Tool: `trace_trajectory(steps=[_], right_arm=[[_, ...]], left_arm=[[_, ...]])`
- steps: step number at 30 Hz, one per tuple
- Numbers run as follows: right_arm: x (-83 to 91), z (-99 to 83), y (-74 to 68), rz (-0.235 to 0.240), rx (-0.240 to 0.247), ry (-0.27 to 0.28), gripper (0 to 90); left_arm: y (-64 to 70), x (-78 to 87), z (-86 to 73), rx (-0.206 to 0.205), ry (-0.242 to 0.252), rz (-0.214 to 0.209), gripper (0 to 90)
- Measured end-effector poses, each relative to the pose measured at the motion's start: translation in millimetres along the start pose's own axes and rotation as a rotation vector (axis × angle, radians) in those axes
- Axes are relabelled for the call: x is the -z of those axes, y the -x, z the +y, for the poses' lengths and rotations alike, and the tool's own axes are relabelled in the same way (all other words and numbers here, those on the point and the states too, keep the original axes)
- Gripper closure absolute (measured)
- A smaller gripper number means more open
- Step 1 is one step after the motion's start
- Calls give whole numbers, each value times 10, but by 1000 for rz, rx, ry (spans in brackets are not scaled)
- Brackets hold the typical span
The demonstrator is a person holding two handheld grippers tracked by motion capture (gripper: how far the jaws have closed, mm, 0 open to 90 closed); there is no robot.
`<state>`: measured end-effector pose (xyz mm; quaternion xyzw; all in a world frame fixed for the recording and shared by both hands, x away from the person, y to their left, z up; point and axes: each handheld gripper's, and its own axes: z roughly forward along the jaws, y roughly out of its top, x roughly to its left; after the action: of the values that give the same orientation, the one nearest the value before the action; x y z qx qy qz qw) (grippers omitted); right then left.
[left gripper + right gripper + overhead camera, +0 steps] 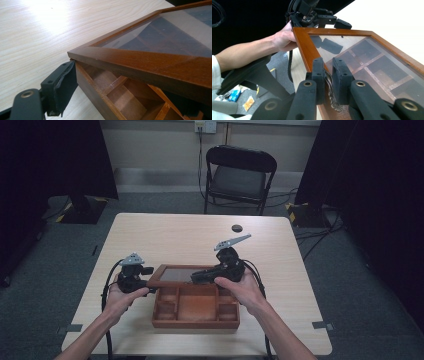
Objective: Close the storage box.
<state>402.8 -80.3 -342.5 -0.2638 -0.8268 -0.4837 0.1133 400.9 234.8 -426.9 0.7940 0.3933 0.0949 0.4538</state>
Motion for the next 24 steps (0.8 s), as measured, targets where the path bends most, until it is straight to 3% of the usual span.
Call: trace_trajectory(steps=[11,17,24], right_arm=[[-21,-48,86,-38,7,-23,816],[-48,-104,116,-54,18,-47,818],[-43,-159,107,-66,39,-59,817]], left_arm=[[-110,-20,-24,66,6,9,173],[-153,-34,-45,34,-25,37,176],[-214,3,-59,42,-23,59,179]])
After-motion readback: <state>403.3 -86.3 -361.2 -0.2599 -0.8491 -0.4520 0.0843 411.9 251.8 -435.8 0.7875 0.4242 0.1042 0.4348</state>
